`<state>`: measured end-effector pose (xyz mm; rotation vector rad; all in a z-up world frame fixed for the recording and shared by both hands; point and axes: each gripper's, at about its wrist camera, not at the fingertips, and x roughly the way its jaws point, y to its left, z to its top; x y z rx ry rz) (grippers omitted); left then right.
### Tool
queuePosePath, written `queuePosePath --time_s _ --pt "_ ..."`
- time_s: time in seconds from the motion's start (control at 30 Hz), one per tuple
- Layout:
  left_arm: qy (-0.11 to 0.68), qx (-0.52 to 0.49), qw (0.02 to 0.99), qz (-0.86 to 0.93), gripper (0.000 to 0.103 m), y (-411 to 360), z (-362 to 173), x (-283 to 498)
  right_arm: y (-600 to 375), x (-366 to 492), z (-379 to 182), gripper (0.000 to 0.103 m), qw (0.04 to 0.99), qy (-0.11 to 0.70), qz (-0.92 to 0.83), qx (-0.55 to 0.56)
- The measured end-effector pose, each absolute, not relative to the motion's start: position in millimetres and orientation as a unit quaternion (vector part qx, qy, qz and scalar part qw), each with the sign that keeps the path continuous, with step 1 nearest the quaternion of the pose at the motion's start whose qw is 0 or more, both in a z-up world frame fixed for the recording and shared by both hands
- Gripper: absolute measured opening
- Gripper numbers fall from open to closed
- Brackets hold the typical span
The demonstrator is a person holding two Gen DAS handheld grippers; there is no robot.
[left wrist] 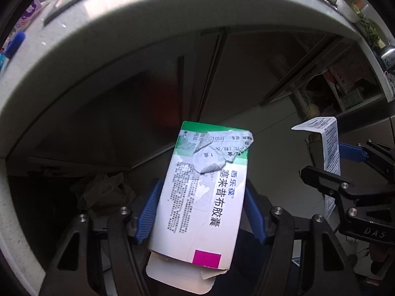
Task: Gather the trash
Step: 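Lift the box with left tool while right tool carries the sachet toward the red bucket, then open the left tool to drop the medicine box into the red bucket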
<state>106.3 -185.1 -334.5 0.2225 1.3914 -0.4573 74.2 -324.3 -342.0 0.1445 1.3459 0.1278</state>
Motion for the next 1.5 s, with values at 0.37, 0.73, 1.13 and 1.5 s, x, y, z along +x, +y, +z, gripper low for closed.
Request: queuePosePath --time_s 0.37,0.73,1.13,1.5 --pt "0.670 0.095 0.699 -0.233 0.062 -226.6 -511.1 119.4 -359.0 89.3 -506.6 0.061 0.767 0.635 0.031 0.081" --pt "0.671 0.116 0.690 -0.245 0.062 -254.3 -566.9 139.6 -379.7 97.2 -575.0 0.061 0.772 0.631 0.021 0.080" --pt "0.658 0.103 0.698 -0.264 0.084 -244.3 -574.8 145.3 -380.0 93.7 -569.9 0.061 0.769 0.635 0.015 0.074" --pt "0.634 0.106 0.729 -0.235 0.103 -214.0 -543.2 148.9 -358.2 106.3 -549.6 0.061 0.769 0.634 0.040 0.068"
